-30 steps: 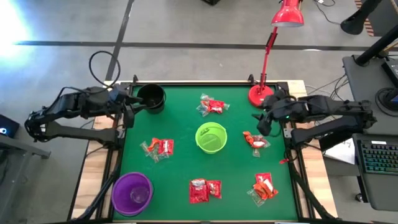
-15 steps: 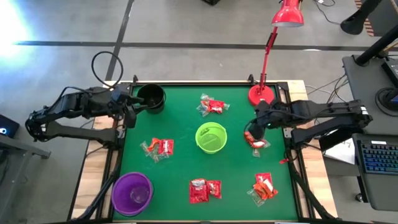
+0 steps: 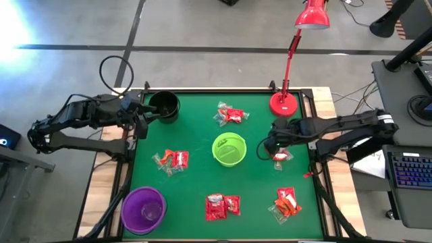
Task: Sort candy
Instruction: Put the orange chocolate into the green bucket
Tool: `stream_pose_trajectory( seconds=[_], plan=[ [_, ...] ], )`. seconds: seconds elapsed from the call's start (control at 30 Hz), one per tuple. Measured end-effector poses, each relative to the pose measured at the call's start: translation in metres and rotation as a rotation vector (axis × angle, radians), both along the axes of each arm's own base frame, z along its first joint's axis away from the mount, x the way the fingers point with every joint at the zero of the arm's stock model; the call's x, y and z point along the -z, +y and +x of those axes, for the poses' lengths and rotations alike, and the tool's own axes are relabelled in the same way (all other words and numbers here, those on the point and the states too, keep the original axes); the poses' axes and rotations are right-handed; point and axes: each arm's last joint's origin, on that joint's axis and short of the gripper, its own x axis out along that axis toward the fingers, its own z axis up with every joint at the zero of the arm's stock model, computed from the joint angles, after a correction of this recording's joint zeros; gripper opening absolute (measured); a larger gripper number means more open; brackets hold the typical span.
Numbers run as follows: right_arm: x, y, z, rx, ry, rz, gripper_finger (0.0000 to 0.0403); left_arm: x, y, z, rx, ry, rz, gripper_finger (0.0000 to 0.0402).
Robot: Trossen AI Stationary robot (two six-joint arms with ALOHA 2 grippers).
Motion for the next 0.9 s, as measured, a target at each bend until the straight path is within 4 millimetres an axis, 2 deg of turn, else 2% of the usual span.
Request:
stream_pose_trajectory(
  seconds=[0.3, 0.63, 0.9],
  plan=[
    [0.028, 0.002, 0.014, -0.03, 0.137, 0.022, 0.0192, 0.0, 0.0, 0.0, 0.0, 0.0, 0.0, 0.0158],
    [0.052, 0.004, 0.036, -0.066, 0.182, 0.045, 0.0192, 0.0, 0.0, 0.001, -0.003, 0.001, -0.006, 0.0158],
    [0.072, 0.004, 0.044, -0.086, 0.273, 0.044, 0.0192, 0.0, 0.0, 0.001, -0.003, 0.001, -0.006, 0.0158]
  ],
)
